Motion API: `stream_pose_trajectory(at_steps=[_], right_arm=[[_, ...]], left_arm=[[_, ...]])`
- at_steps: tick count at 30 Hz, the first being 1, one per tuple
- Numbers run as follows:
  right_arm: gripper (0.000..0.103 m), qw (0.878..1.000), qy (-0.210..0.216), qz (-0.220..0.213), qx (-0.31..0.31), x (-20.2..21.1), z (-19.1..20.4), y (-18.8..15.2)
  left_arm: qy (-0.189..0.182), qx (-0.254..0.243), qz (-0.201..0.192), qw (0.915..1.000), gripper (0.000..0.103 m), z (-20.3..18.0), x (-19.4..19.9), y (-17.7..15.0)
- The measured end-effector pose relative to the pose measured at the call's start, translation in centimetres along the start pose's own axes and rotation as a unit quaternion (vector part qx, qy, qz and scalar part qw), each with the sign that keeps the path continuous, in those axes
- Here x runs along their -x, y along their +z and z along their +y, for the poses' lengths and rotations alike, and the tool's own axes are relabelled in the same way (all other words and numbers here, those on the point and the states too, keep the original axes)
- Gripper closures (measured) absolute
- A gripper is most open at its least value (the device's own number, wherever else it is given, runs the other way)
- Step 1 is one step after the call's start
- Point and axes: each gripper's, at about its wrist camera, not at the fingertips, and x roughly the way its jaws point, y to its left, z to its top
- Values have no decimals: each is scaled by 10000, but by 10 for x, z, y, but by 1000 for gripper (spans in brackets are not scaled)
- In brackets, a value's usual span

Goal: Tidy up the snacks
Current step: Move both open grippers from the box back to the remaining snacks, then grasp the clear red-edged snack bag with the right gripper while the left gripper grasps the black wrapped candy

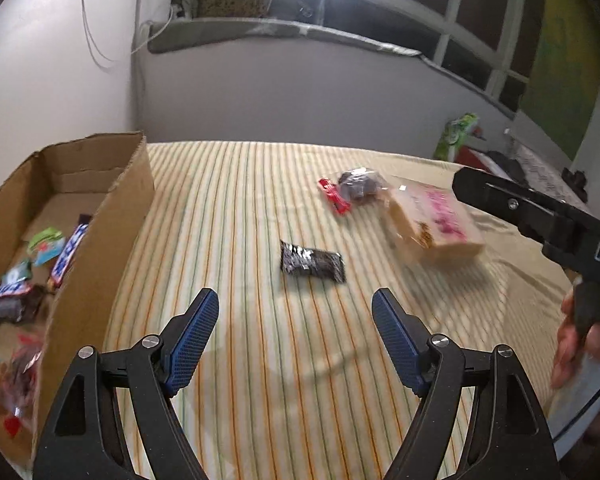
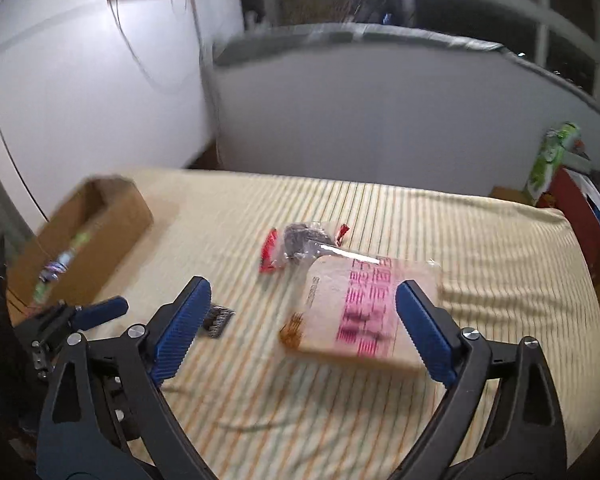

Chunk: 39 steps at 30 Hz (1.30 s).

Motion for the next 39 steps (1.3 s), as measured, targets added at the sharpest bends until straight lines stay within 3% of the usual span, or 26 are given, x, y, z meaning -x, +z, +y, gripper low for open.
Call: stream_pose_trajectory(at_steps=[7, 17, 23, 26, 27, 28, 33, 39], right_arm=[[7, 9962, 214, 840, 92, -72, -4, 42], [7, 9874, 50, 1558, 261, -119, 0, 38], [32, 9870, -36, 1557, 385, -125, 8, 34], [38, 9879, -6, 1503, 386, -122, 7, 33], [40, 9884, -10, 1476, 368, -121, 6, 32], [42, 9888, -20, 1447, 366, -120, 6, 32], [46, 9904, 2, 1346, 316, -115, 1, 31], [46, 9927, 21, 1170, 290, -110, -2, 27]], left_arm=[[-41, 127, 406, 9991, 24, 5, -35, 19], [139, -102, 593, 9981, 24, -4, -47, 19], [243, -245, 603, 9976, 25, -14, -50, 15], [333, -294, 551, 9975, 44, -25, -56, 16], [354, -298, 516, 9976, 59, -26, -55, 15], [343, -287, 498, 9978, 68, -26, -54, 15], [35, -24, 448, 9990, 71, -19, -51, 12], [-76, 101, 430, 9990, 72, -5, -57, 11]])
